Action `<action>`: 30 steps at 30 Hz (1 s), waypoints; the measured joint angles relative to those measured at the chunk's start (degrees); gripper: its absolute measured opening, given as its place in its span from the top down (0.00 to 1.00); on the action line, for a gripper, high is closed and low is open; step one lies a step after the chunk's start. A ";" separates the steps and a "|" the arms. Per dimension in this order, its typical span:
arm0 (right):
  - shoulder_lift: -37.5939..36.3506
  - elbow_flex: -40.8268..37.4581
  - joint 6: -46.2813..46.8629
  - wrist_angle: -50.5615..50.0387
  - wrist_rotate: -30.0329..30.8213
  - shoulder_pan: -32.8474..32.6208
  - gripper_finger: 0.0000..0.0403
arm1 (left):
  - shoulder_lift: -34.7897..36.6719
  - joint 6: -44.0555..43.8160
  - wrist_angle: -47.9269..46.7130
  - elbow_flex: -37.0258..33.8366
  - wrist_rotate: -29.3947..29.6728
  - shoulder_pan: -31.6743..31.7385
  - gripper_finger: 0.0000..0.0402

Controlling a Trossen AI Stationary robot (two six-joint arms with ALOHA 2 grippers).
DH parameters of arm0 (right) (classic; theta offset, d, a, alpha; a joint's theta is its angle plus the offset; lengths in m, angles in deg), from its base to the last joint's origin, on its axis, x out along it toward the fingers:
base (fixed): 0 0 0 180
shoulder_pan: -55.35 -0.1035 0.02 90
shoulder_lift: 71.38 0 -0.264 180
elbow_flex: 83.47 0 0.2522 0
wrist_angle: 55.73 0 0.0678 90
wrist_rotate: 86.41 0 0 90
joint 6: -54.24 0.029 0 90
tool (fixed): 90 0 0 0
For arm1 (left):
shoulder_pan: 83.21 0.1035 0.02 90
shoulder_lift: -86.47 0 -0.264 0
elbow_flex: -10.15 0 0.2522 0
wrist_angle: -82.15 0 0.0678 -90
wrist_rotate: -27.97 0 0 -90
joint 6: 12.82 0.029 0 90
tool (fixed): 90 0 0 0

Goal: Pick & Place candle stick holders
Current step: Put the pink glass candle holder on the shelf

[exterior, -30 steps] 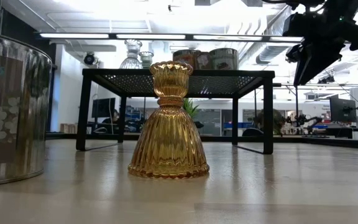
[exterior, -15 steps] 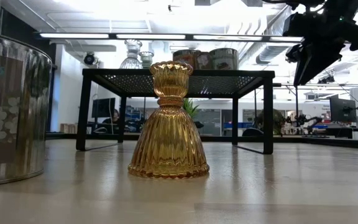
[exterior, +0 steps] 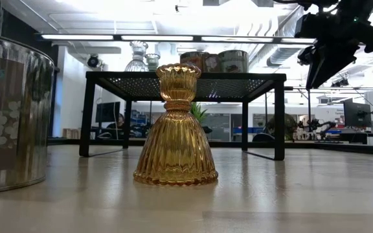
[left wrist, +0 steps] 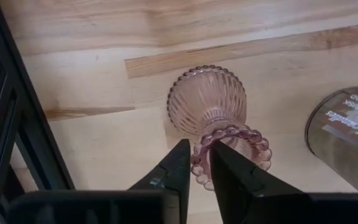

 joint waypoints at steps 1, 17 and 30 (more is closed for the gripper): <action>0.00 0.00 0.00 0.00 0.00 0.00 0.75 | 0.00 0.13 0.08 0.01 0.00 0.00 0.89; 0.00 0.00 0.00 0.00 0.00 0.00 0.75 | 0.17 1.80 0.59 0.17 0.46 0.02 0.96; 0.00 0.00 -0.03 -0.02 0.00 0.00 0.75 | 1.81 3.76 1.22 0.11 1.97 0.02 0.98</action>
